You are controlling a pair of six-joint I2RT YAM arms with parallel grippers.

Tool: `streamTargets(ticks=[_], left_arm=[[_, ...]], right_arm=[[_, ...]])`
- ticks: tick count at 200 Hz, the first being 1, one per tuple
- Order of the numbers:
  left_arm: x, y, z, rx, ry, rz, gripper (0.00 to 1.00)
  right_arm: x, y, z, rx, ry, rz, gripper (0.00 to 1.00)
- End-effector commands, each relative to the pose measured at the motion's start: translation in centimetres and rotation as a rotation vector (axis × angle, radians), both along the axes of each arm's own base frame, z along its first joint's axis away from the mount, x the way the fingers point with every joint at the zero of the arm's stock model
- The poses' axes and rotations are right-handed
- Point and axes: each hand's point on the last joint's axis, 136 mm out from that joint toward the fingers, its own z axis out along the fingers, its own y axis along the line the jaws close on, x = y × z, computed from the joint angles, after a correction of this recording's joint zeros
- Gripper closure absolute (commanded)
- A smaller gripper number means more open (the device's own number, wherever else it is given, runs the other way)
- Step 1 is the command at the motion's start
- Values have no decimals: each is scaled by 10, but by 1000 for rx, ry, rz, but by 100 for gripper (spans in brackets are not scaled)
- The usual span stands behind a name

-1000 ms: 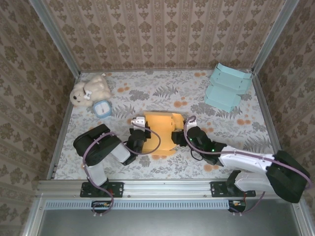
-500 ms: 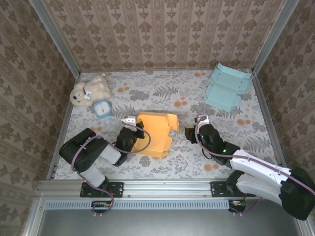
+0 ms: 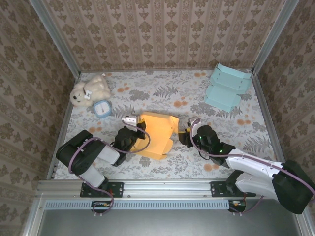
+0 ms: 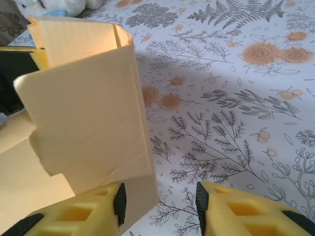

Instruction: Fold the paper box

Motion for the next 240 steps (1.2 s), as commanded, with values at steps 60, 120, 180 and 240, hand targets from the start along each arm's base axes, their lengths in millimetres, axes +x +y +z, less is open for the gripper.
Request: streamTargets(ticks=[60, 120, 180, 240], left_arm=[[-2, -13, 10, -59, -7, -67, 100], [0, -18, 9, -68, 4, -81, 100], [1, -16, 7, -67, 7, -30, 100], [-7, -30, 4, -2, -27, -3, 100]], right_arm=[[4, 16, 6, 29, -15, 49, 55], [7, 28, 2, 24, -8, 69, 57], [12, 52, 0, 31, -4, 108, 59], [32, 58, 1, -4, -30, 29, 62]])
